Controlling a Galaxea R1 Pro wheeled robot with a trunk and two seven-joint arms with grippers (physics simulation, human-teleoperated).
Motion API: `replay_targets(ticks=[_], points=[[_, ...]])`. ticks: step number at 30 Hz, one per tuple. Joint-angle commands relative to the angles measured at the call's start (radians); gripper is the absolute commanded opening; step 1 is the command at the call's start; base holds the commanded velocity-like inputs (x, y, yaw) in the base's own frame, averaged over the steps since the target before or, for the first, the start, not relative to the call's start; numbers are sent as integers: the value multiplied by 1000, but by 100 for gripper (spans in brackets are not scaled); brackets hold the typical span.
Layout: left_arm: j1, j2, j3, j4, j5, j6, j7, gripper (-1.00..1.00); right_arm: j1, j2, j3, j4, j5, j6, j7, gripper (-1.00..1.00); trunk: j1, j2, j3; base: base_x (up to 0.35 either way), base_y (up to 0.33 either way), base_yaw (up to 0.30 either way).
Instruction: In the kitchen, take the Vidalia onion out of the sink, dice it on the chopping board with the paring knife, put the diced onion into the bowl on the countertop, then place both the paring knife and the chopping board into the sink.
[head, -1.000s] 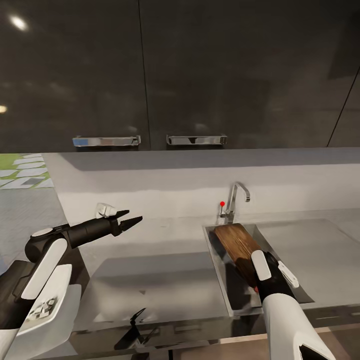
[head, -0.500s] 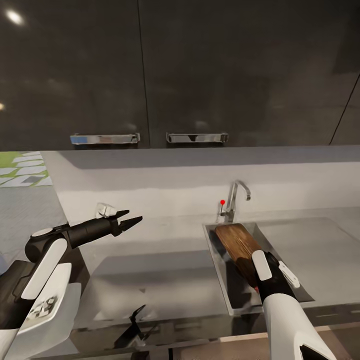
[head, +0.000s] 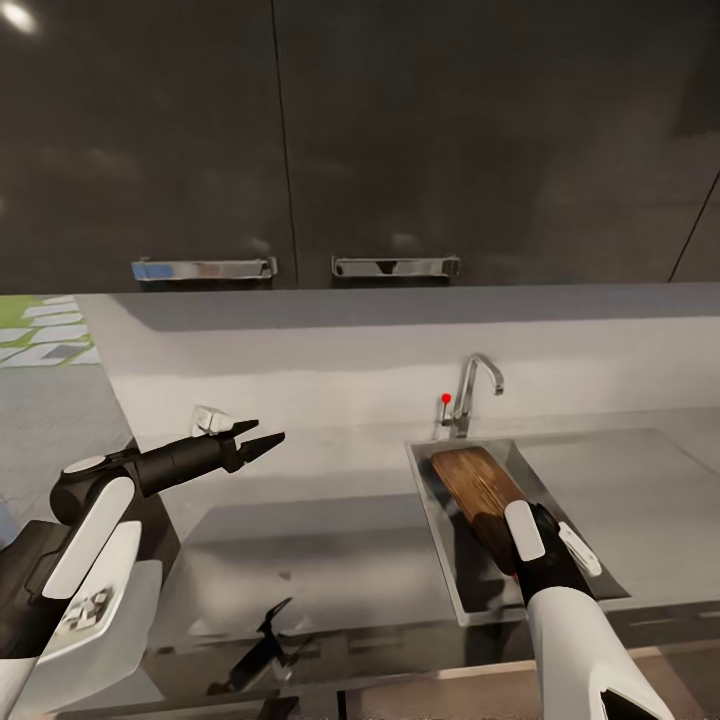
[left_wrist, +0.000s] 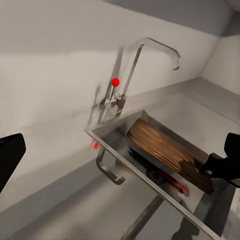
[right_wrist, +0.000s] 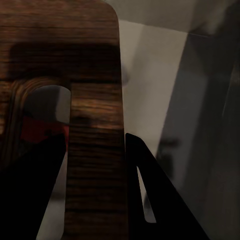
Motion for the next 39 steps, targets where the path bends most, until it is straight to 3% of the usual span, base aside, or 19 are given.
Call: replay_targets(ticks=[1,25,39], points=[[-1,1,-1,0,8,7,2,100,-1,1,-3,-2,0,9,-2,-100,1,-3,-4,0,0,0],[-1,1,-1,0,8,7,1,100,-1,0,-4,-2,1,9,-2,-100,1,-3,-43,38,0,0],[-1,1,-1,0,8,7,1,100,-1,1,-39,-2,0,7,-1,-100,1,-3,-66,0,0,0]])
